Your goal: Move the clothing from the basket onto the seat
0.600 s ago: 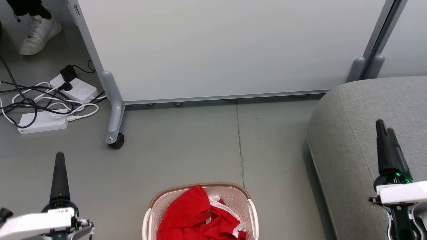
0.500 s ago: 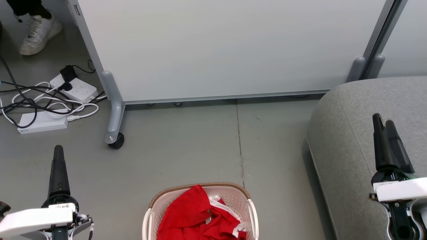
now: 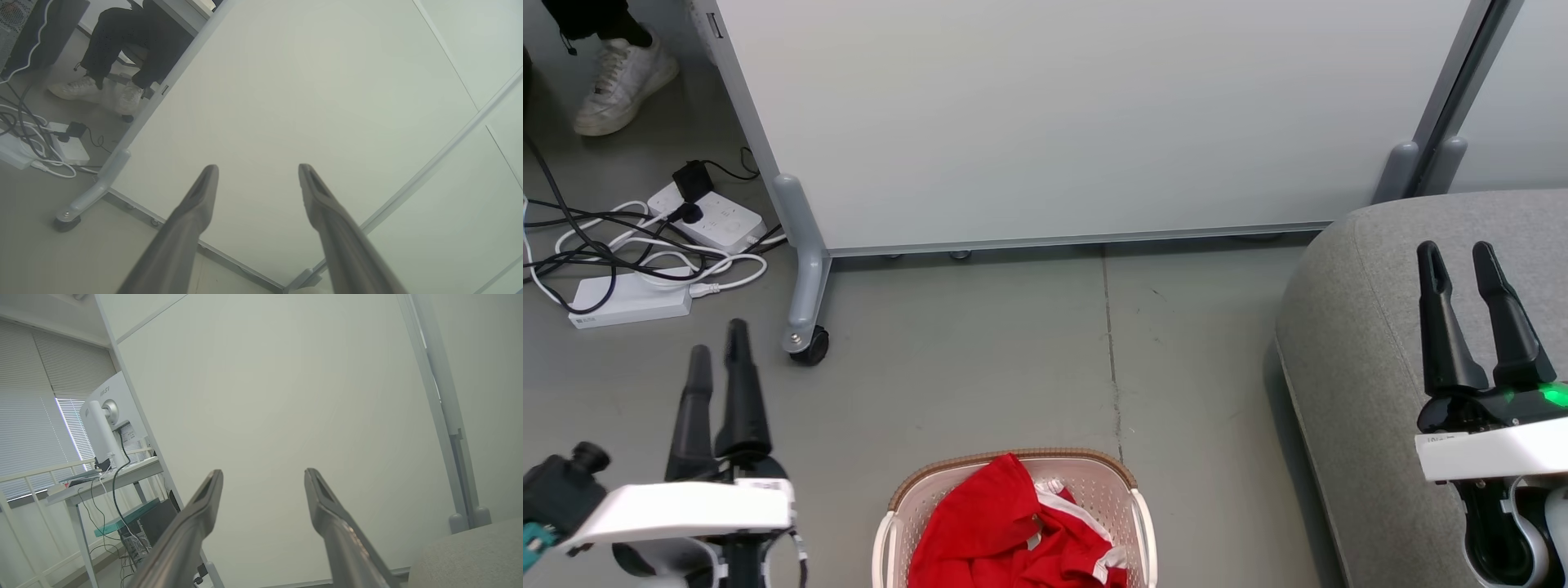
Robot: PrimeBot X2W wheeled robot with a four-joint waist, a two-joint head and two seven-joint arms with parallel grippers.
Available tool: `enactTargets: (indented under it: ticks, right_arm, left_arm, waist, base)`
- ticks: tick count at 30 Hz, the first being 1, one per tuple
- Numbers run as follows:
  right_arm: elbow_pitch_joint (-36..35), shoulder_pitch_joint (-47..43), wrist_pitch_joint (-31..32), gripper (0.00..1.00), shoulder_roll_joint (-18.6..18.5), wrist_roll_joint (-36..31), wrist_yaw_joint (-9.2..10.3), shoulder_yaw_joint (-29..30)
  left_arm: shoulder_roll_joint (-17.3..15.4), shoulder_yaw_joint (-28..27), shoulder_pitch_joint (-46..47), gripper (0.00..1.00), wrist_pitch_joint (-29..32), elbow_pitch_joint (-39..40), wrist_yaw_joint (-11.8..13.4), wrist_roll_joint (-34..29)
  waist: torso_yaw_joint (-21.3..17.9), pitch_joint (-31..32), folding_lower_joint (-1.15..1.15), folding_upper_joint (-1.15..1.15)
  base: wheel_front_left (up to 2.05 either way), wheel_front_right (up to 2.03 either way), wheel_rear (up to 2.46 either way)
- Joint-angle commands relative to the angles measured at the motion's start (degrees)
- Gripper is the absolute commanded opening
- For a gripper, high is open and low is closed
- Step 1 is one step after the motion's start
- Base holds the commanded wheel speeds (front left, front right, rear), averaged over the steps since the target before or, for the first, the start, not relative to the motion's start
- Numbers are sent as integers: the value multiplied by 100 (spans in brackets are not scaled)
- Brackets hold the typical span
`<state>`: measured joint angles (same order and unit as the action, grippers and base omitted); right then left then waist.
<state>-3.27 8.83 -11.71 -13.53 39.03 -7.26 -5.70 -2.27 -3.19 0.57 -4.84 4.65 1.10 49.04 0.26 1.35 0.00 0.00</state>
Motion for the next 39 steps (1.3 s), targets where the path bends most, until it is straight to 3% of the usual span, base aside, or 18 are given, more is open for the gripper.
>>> enactTargets:
  ticks: [1, 16, 31, 39]
  right_arm:
    - [-129, 108, -51, 100, -51, -245, -26, 39]
    - [-127, 62, -132, 100, -7, -1621, -27, -84]
    - [87, -97, -204, 100, 231, -2536, -29, -17]
    - [291, -226, -235, 100, 368, -2946, -30, 71]
  left_arm:
    - [-35, 122, 100, 100, -60, 130, 81, -322]
    - [-47, 1130, 150, 100, -333, -408, 757, -2271]
    - [-60, 1594, 188, 100, -546, -696, 1027, -3102]
    - [-60, 1651, 139, 100, -664, -933, 981, -3262]
  waist:
    - [-4, 0, 0, 0]
    - [-22, 11, 0, 0]
    - [-10, 24, 0, 0]
    - [-3, 65, 0, 0]
  base:
    - [0, 0, 0]
    - [0, 0, 0]
    - [0, 0, 0]
    - [0, 0, 0]
